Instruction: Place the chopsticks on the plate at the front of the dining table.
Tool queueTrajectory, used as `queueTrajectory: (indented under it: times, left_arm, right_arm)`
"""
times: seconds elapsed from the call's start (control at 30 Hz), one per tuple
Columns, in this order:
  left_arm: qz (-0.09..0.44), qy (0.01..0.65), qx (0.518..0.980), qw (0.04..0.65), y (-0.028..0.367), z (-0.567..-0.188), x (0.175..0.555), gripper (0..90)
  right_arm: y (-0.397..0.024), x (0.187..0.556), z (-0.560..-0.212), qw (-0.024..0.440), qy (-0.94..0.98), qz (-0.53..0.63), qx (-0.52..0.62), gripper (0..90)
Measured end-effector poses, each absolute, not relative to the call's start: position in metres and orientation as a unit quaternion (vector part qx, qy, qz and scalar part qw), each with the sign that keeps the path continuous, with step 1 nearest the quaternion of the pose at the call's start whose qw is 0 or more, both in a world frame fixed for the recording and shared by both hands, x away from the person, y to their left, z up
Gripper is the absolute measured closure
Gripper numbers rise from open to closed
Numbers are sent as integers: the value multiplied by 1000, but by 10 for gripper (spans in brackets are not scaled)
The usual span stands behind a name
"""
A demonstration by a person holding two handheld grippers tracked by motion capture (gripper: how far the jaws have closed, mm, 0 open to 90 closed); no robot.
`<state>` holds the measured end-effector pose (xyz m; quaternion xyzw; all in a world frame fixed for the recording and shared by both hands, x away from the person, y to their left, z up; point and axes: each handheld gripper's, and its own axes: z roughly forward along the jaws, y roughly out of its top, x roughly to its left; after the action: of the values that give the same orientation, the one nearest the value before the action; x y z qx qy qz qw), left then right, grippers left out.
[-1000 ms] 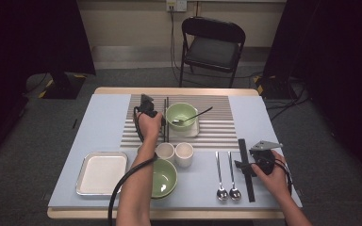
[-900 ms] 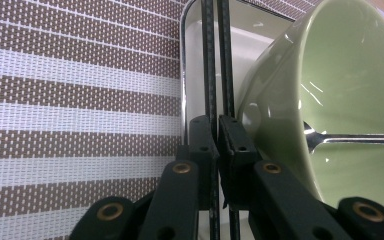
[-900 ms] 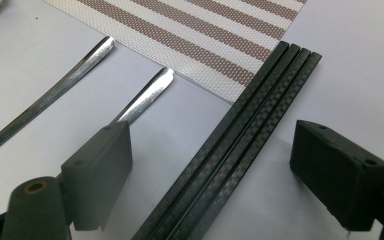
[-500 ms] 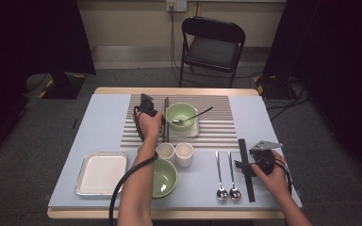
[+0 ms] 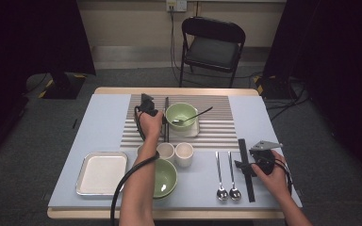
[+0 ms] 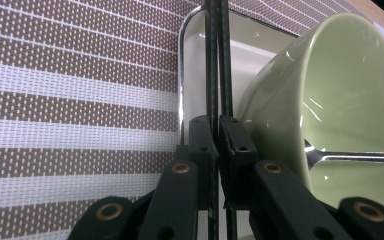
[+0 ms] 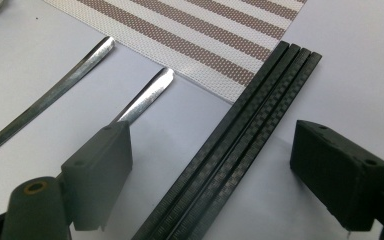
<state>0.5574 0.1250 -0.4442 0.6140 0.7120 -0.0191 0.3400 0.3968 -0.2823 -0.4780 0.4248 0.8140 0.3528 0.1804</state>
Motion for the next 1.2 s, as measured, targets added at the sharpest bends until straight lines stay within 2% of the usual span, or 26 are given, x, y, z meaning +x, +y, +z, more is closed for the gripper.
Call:
queueTrajectory:
  times: [0.4,0.7,1.2]
  left_arm:
    - [-20,713,610,345,125,-446,559,850]
    - [-16,713,609,347,127,-440,556,819]
    - [-24,712,612,343,127,-443,551,855]
  right_arm:
    - [-282,397,-478,180,814,353,425,162]
    - [-282,397,-478,181,814,353,425,162]
    - [-282,397,-478,181,815,352,423,162]
